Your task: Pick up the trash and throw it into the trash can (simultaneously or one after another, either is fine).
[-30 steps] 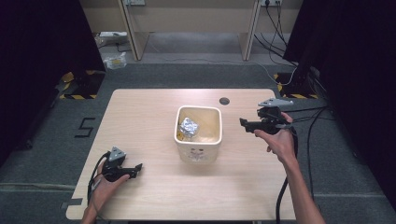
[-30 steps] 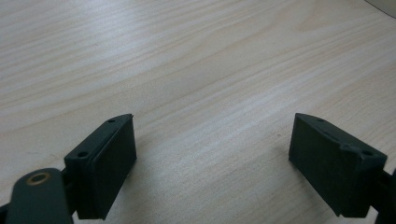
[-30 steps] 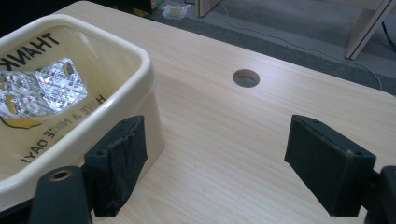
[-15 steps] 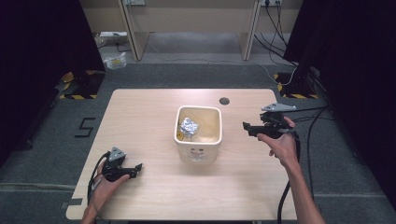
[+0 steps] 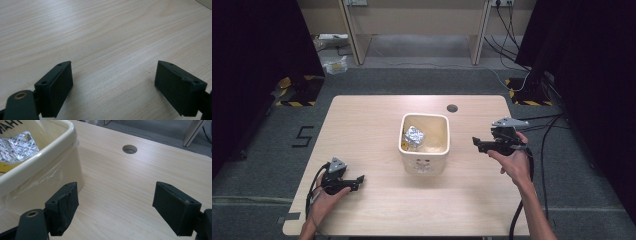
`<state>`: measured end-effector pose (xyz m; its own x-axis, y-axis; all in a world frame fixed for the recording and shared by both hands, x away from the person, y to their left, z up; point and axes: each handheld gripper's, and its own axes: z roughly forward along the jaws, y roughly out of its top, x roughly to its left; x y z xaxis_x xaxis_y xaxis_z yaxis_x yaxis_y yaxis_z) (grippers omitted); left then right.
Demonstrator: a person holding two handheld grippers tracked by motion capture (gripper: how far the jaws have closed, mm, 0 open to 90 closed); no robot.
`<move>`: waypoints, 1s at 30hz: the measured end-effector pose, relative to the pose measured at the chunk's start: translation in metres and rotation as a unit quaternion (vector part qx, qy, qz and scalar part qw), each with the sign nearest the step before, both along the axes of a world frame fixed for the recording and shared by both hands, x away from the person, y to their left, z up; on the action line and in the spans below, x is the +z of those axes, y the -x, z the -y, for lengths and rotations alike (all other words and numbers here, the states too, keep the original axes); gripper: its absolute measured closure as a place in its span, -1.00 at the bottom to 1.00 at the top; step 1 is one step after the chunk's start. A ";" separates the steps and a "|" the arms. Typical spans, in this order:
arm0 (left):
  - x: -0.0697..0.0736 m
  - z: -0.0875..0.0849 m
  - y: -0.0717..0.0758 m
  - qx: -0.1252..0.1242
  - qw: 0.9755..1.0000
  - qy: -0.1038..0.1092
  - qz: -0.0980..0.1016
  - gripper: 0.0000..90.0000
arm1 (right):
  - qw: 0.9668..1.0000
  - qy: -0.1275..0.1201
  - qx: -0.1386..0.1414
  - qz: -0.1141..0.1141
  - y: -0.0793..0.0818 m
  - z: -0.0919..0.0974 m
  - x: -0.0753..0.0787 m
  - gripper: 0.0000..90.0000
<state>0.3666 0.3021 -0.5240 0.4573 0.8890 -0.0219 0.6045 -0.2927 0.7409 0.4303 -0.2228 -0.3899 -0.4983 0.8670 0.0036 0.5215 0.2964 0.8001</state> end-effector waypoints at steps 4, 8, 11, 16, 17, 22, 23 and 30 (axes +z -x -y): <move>0.000 0.000 0.000 0.000 1.000 0.001 0.000 -0.69 | 1.000 0.000 0.001 -0.001 0.003 -0.001 -0.003 -0.54; 0.000 0.000 0.000 0.000 1.000 0.001 0.000 -0.69 | 1.000 0.008 -0.001 0.004 0.006 -0.001 -0.004 -0.55; 0.000 0.000 0.000 0.000 1.000 0.000 0.000 -0.69 | 1.000 0.009 -0.001 0.009 0.007 -0.001 -0.003 -0.55; 0.000 0.000 0.000 0.000 1.000 0.001 0.001 -0.69 | 0.999 0.029 0.003 0.023 0.013 -0.006 -0.002 -0.55; 0.000 0.000 0.000 0.000 1.000 0.001 0.001 -0.69 | 0.999 0.034 0.005 0.024 0.014 -0.006 -0.002 -0.55; 0.000 0.000 0.000 0.000 1.000 0.000 0.000 -0.69 | 0.999 0.040 0.009 0.027 0.016 -0.009 -0.003 -0.55; 0.000 0.000 0.000 0.000 1.000 0.000 0.001 -0.69 | 0.999 0.037 0.009 0.025 0.017 -0.010 -0.003 -0.55; 0.000 0.000 0.000 0.000 1.000 0.000 0.000 -0.69 | 0.999 0.029 0.015 0.007 0.021 -0.011 -0.014 -0.55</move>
